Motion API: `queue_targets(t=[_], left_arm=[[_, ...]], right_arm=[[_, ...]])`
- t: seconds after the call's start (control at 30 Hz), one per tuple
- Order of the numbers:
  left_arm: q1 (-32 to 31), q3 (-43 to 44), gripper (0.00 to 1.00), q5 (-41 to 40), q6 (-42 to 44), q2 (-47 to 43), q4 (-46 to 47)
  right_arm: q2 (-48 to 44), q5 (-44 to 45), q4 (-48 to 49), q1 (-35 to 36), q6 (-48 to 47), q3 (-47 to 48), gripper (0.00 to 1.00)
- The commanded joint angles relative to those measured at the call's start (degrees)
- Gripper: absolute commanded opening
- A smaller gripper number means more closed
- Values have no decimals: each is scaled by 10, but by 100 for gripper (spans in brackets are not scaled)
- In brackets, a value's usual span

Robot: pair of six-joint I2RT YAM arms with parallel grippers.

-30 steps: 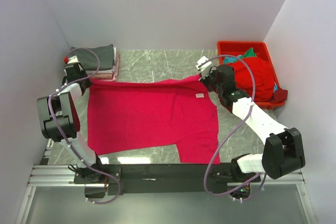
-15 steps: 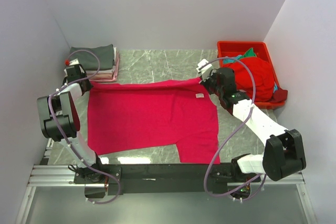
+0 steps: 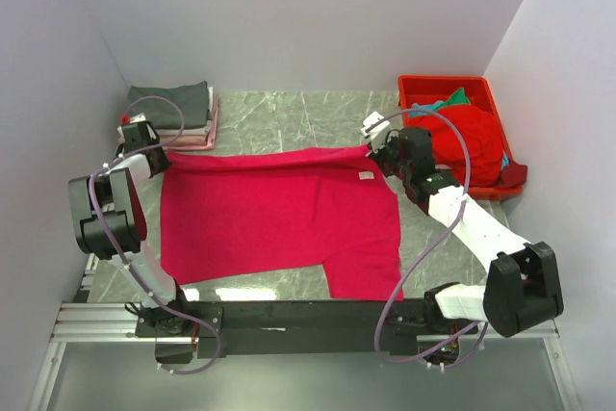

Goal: Fold and stack the t-shirts
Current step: Fold the tshirt

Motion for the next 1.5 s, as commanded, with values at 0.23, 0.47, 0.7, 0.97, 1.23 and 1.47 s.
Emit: queue_targets(t=[0.23,0.47,0.7,0.97,1.23,1.47], left_arm=[[4,-35,43,-74,-39,-96,-6],[12,-71,74,-148,-78,-228,-1],[14,-103,77,-77,-99,-322,-8],[14,-118,76,-21,-104,-393,-30],[14,-155,76,45,-107,-470,-43],[13,-183,75,91,-105,-512,-58]], right_arm=[[-13,-10,-1,-7,-15,-5,0],[-17,-29,-17,-6,-39,-13,0],[-13,-54,-48,-6,-68,-10,0],[-15,-78,-84,-6,-100,-11,0],[-2,-108,-143,-5,-146,0,0],[17,-173,-281,8,-271,7,0]])
